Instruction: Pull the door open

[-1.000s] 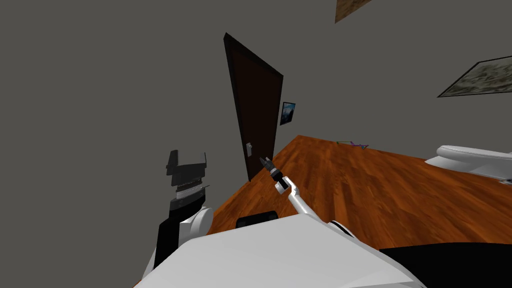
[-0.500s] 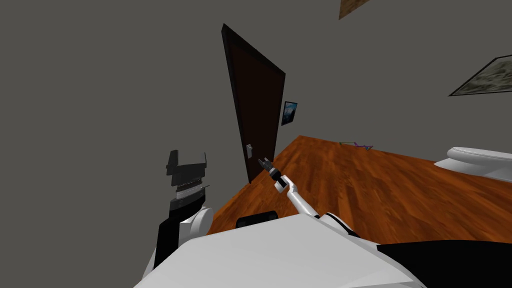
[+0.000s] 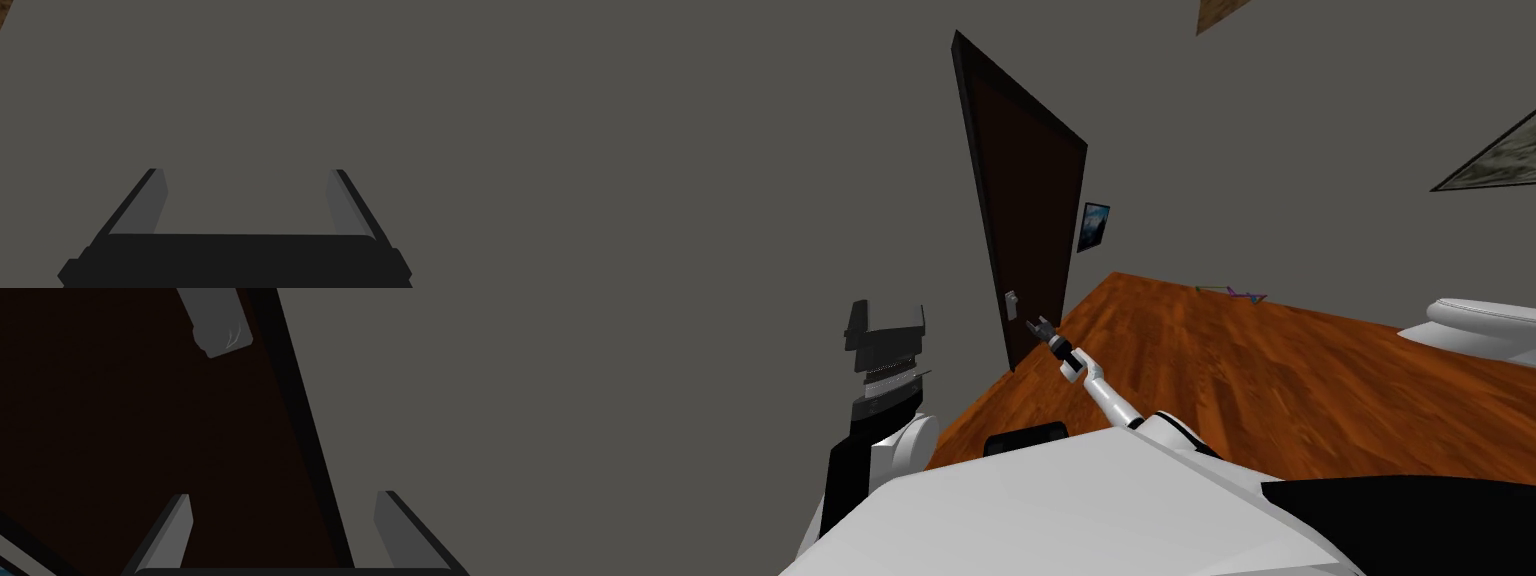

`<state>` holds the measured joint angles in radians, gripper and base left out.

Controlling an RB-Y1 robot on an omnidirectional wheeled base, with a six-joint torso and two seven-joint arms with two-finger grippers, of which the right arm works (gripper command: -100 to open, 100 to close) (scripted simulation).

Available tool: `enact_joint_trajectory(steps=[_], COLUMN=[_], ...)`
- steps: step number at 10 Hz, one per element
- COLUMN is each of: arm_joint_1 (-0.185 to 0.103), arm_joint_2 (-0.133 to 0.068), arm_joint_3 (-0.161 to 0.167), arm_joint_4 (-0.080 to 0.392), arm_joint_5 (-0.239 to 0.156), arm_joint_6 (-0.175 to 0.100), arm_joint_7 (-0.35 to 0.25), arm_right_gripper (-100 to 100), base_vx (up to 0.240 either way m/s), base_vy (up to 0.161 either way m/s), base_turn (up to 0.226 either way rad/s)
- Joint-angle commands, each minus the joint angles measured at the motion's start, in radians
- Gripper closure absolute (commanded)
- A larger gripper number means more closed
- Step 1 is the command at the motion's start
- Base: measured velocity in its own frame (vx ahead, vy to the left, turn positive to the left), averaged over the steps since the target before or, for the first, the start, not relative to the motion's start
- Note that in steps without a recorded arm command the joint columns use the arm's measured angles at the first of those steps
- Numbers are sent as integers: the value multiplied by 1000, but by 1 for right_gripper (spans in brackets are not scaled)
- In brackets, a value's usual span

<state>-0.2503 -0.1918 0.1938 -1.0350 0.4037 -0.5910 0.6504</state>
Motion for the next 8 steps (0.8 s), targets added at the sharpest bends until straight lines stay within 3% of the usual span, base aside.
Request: enact_joint_trajectory(steps=[1, 8], arm_joint_1=[-21, -109], arm_joint_2=[-2, -18], arm_joint_3=[6, 33], arm_joint_4=[39, 185], arm_joint_5=[9, 44], arm_joint_6=[-9, -35], arm_joint_7=[25, 114], arm_right_gripper=[-100, -100], base_vx=[99, 98], base_vy=[-15, -10], base_turn=[21, 15])
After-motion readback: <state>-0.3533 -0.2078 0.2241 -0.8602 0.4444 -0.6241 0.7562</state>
